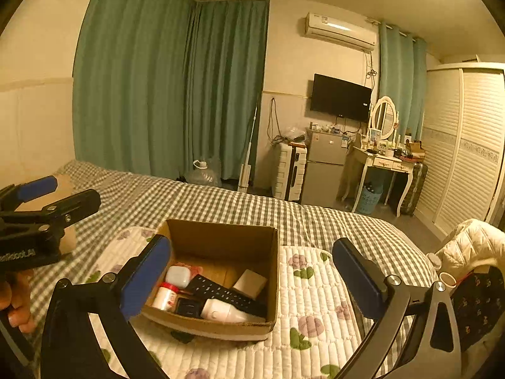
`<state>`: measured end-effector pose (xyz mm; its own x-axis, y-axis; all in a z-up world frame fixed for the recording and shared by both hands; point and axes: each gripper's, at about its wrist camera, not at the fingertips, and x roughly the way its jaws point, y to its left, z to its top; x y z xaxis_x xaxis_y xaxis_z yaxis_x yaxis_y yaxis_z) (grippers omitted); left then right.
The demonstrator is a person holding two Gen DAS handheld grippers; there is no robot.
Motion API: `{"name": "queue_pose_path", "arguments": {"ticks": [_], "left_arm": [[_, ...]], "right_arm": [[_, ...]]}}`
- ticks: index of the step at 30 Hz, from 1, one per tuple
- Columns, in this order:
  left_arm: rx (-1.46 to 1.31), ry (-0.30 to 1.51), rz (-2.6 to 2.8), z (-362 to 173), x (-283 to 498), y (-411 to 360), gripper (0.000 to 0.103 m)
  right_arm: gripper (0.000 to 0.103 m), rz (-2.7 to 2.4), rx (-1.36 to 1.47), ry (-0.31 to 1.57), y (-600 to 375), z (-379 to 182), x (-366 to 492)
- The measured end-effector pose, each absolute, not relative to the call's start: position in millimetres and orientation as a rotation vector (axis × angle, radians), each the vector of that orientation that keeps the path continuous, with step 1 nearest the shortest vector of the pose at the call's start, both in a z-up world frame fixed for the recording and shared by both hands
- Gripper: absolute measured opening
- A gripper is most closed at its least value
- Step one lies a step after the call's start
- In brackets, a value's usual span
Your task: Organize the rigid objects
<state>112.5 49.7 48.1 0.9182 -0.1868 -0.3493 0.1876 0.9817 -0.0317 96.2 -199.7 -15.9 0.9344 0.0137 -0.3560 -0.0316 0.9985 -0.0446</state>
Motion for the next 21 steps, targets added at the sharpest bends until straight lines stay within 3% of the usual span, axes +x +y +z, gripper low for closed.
{"name": "queue_pose_path", "arguments": {"ticks": [21], "left_arm": [[0.023,0.299,-0.162,20,57,51,0.103]], "right_arm": [[0.103,0.01,-0.016,0.324,-201,-32,22]]}}
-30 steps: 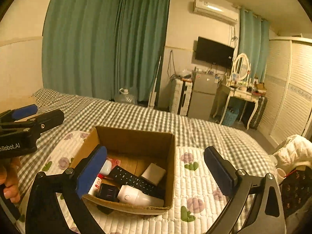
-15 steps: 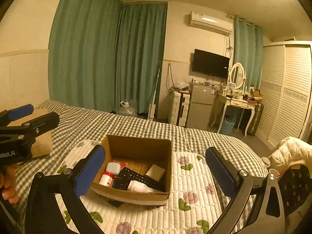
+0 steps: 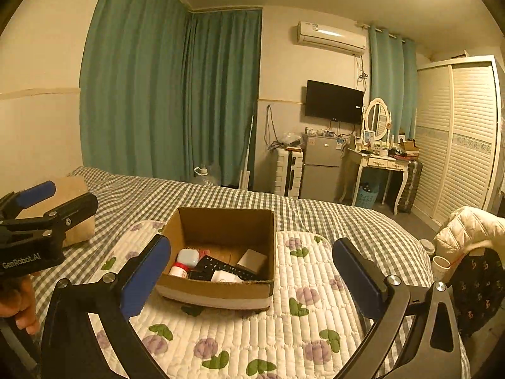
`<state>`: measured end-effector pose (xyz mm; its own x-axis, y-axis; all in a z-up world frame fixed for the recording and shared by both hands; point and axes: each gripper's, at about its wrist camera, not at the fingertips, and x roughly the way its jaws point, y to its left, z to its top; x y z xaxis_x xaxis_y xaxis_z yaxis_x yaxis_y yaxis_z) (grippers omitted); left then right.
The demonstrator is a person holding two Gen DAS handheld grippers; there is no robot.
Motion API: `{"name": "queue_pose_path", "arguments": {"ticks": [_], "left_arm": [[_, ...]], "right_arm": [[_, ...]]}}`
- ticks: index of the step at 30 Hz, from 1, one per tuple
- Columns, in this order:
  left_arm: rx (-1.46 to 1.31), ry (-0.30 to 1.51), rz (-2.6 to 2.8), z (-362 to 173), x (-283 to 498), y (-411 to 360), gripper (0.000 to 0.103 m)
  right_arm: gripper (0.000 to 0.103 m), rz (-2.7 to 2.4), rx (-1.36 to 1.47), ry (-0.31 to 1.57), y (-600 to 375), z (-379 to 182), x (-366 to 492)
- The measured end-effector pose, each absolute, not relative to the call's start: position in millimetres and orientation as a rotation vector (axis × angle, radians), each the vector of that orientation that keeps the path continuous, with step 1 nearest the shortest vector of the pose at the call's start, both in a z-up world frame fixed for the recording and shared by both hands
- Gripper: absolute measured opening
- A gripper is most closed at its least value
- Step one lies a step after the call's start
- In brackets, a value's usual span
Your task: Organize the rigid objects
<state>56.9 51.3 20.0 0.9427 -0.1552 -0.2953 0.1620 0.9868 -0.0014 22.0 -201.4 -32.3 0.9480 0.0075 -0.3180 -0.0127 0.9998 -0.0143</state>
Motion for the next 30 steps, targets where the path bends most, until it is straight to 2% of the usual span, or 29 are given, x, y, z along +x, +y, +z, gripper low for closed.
{"name": "queue_pose_path", "arguments": {"ticks": [30], "left_arm": [[0.029,0.326,-0.182,7,52,45,0.103]], "right_arm": [[0.103,-0.002,-0.007,0.345,-204,-43,18]]}}
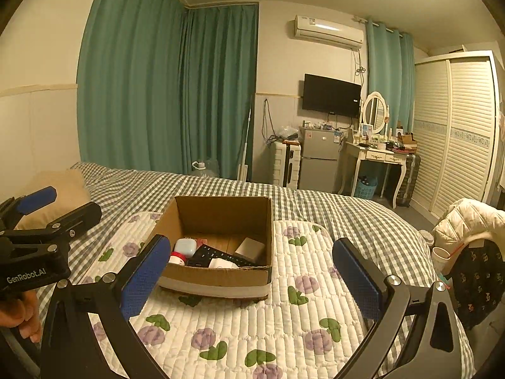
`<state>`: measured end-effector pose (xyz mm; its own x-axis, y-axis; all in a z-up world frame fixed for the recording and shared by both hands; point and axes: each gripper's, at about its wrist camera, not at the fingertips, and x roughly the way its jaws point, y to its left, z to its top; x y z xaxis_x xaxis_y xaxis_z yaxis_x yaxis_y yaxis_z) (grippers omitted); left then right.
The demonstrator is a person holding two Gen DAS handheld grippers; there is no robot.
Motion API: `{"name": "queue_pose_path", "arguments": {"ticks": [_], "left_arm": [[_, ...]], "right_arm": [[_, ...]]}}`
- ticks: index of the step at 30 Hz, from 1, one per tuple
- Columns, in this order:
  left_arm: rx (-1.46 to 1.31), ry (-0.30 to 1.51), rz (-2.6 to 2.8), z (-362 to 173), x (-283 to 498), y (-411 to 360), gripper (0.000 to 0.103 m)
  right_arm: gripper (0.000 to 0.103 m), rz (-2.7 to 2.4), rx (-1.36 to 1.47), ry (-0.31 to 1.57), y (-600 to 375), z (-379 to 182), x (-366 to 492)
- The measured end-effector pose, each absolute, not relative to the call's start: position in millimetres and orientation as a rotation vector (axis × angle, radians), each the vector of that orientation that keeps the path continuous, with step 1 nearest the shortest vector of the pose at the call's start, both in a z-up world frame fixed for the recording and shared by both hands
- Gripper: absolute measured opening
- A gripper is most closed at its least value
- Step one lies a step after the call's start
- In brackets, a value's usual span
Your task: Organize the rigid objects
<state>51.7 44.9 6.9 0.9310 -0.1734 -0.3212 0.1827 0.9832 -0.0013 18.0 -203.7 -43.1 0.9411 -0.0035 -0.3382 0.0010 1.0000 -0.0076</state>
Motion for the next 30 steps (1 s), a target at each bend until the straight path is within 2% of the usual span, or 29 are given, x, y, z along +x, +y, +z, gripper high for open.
{"name": "queue_pose_path", "arguments": {"ticks": [30], "left_arm": [[0.042,0.363,-0.152,-0.5,53.2,39.5,0.103]], "right_arm": [[0.103,-0.014,-0.006,0.368,-209.8,-46.9,15.7]]}}
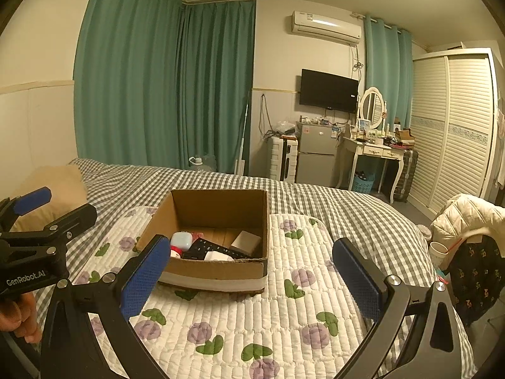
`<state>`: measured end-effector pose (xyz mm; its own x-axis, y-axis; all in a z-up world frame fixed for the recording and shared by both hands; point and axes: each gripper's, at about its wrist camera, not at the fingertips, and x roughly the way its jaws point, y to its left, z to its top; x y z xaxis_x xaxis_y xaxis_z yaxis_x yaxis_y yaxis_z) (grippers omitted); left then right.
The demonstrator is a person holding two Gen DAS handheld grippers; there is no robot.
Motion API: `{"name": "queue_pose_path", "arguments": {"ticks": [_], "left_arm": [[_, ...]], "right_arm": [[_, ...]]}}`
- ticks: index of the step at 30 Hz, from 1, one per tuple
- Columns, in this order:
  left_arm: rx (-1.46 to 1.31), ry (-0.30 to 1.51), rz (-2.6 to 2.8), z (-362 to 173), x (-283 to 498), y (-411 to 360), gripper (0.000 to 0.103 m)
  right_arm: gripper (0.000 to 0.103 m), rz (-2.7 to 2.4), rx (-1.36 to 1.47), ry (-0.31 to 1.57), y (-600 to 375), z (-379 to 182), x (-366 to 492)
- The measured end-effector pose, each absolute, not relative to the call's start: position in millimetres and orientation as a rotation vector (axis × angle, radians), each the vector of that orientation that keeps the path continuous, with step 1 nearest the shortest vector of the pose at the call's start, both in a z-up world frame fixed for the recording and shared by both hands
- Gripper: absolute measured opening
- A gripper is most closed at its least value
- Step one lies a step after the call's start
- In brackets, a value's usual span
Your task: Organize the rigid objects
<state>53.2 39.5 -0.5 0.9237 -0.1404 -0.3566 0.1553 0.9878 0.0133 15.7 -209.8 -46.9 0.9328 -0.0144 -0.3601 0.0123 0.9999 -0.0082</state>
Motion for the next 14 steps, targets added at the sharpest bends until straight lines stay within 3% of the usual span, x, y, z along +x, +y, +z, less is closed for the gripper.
{"name": "queue_pose_path", "arguments": {"ticks": [14], "left_arm": [[0.062,0.38,-0.183,-5.7,54.3,35.0,0.103]], "right_arm": [[0.103,-0.019,-0.005,0.376,-212.7,-49.3,14.5]]}}
